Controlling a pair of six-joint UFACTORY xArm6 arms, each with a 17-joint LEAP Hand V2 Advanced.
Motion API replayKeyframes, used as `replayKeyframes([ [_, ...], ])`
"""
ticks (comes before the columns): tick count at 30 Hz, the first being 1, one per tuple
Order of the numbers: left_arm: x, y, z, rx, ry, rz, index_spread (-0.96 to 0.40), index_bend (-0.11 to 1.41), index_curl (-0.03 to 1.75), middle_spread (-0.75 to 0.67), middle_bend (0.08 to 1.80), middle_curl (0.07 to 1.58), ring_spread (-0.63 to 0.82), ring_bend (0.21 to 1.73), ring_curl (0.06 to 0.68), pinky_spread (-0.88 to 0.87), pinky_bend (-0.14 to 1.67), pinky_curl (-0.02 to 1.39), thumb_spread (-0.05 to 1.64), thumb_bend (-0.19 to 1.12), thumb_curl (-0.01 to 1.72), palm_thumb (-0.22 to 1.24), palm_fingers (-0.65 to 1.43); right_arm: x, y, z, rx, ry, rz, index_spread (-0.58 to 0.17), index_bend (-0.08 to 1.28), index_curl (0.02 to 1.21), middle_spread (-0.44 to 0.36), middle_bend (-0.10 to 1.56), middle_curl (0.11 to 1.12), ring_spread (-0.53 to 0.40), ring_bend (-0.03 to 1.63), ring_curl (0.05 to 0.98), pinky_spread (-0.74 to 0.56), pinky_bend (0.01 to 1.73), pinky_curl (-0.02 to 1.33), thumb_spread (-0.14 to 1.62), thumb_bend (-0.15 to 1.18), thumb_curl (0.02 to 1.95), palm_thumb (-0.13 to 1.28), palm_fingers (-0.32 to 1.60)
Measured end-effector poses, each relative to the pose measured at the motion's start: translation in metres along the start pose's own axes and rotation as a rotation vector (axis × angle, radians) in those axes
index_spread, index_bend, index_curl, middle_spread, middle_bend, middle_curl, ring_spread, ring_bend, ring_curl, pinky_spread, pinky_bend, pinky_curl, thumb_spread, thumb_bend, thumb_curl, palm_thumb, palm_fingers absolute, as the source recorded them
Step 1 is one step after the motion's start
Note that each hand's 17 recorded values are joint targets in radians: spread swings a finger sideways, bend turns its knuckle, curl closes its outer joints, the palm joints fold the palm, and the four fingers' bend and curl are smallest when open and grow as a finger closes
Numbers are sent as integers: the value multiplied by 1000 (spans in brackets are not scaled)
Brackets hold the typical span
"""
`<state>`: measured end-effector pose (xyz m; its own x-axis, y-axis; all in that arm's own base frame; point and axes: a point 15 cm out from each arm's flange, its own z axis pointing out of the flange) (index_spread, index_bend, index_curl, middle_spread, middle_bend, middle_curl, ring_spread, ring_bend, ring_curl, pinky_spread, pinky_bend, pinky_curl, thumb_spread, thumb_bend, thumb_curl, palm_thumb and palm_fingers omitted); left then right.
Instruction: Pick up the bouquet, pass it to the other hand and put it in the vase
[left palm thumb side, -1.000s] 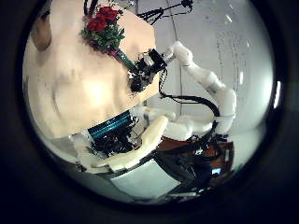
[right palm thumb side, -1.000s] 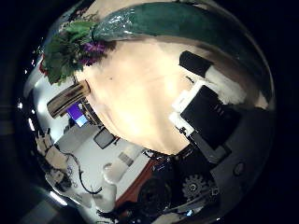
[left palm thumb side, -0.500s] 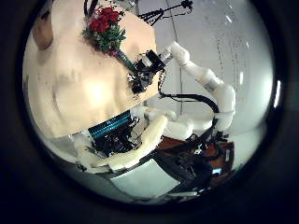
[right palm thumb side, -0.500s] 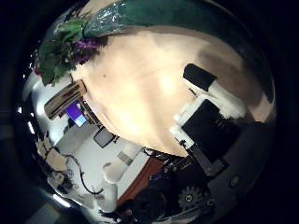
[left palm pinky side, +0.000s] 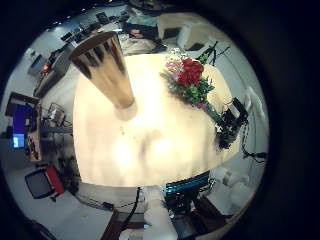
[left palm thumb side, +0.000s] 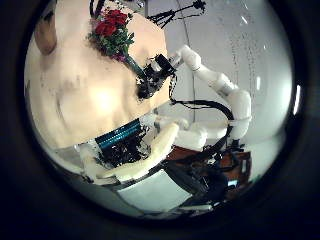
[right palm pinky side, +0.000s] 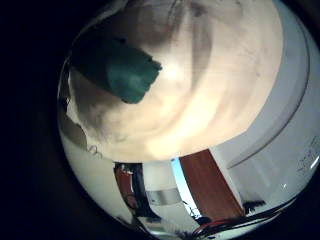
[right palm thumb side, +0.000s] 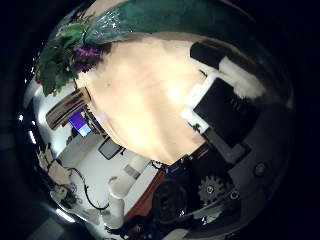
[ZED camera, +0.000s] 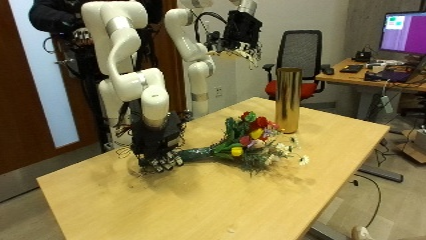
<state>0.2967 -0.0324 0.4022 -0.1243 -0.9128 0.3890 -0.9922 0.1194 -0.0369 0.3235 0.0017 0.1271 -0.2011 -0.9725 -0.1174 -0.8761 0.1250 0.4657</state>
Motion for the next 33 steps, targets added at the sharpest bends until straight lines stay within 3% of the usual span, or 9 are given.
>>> replayKeyframes([
  [1,0,0,0,-1,0,0,166,173,335,308,223,337,487,540,151,455,196,282,867,-33,308,234,274,0,-1,-3,4,2,-3,-470,418,749,-312,840,694,-326,1181,445,-475,1289,285,846,-20,533,907,1196],
  [6,0,0,0,1,0,-3,167,174,337,302,228,338,485,539,150,460,195,283,867,-33,308,234,279,-1,-1,-12,21,2,-6,-517,590,928,-351,932,833,-292,1310,530,-356,1445,394,881,-22,528,926,1113],
  [8,0,0,0,-2,0,-1,167,173,338,305,228,338,484,539,151,461,195,283,875,-32,306,237,279,-2,-1,-15,29,2,-8,-524,720,1032,-364,992,926,-274,1360,577,-297,1505,448,887,-22,530,939,1092],
  [12,-1,1,0,0,-1,-2,167,173,339,306,228,338,484,539,151,461,195,283,879,-32,304,238,279,-3,0,-22,51,-2,-10,-503,821,1120,-354,1065,1020,-254,1387,628,-240,1538,502,872,-14,543,984,1064],
  [22,-1,-1,1,4,6,-7,159,178,344,292,228,339,481,534,150,461,193,281,882,-32,303,240,283,18,1,-67,190,-65,39,-430,907,1178,-291,1144,1087,-227,1385,700,-194,1500,584,913,37,650,1224,1070],
  [33,-3,-3,-1,18,18,-25,155,182,355,274,241,344,470,534,150,442,188,268,905,-32,302,238,304,6,32,-134,325,-323,-33,-375,930,1178,-243,1175,1085,-213,1393,727,-194,1422,645,764,64,799,1244,1093],
])
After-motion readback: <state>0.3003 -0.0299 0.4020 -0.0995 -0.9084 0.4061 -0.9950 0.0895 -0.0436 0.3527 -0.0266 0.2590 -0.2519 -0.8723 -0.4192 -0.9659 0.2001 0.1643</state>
